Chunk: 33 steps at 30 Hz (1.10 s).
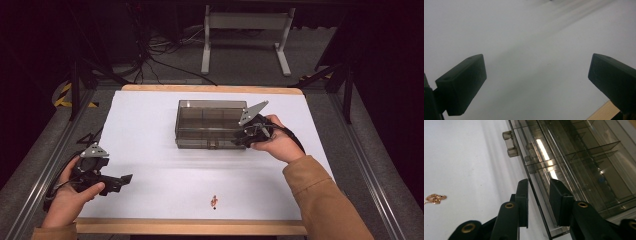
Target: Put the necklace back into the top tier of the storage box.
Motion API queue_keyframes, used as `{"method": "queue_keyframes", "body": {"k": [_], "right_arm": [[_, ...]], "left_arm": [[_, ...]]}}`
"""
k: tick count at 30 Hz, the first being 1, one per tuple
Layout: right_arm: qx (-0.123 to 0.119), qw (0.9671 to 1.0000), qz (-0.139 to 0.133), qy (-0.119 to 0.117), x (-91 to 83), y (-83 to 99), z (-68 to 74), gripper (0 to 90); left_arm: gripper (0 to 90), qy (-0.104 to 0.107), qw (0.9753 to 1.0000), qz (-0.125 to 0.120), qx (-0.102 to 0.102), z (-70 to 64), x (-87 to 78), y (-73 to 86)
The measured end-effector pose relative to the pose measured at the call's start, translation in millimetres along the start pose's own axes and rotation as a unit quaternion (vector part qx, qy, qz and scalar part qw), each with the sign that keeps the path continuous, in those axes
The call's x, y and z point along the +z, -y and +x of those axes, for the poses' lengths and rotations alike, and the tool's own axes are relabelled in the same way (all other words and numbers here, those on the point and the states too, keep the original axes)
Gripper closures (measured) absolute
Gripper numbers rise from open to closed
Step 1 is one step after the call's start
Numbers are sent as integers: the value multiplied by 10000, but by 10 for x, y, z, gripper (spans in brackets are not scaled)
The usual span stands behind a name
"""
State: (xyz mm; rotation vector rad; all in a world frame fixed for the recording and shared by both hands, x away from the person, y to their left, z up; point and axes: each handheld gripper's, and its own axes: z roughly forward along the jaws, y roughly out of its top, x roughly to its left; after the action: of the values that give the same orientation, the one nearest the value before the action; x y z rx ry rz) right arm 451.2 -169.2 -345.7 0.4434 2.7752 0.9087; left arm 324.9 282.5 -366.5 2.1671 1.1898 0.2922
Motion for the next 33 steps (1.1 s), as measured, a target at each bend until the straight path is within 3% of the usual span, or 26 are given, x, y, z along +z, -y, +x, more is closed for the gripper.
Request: {"method": "queue_keyframes", "body": {"k": [6, 14, 15, 24, 33], "right_arm": [[-69, 9997, 212, -127, 54, 5, 3, 753], [-203, 9987, 447, -161, 58, -38, 13, 795], [-247, 9980, 569, -118, 54, -60, 29, 796], [-218, 9973, 674, -182, 39, -73, 85, 807], [-431, 9954, 817, -271, 18, -89, 194, 823]], "left_arm": [[24, 0, 10000, 2, 15, -6, 14, -10], [23, -9, 10000, 3, 25, 2, 11, -13], [24, 4, 10000, 0, 21, 2, 11, -14], [24, 12, 10000, -12, 5, 2, 9, -19], [23, 21, 10000, 1, 40, -6, 23, -40]]}}
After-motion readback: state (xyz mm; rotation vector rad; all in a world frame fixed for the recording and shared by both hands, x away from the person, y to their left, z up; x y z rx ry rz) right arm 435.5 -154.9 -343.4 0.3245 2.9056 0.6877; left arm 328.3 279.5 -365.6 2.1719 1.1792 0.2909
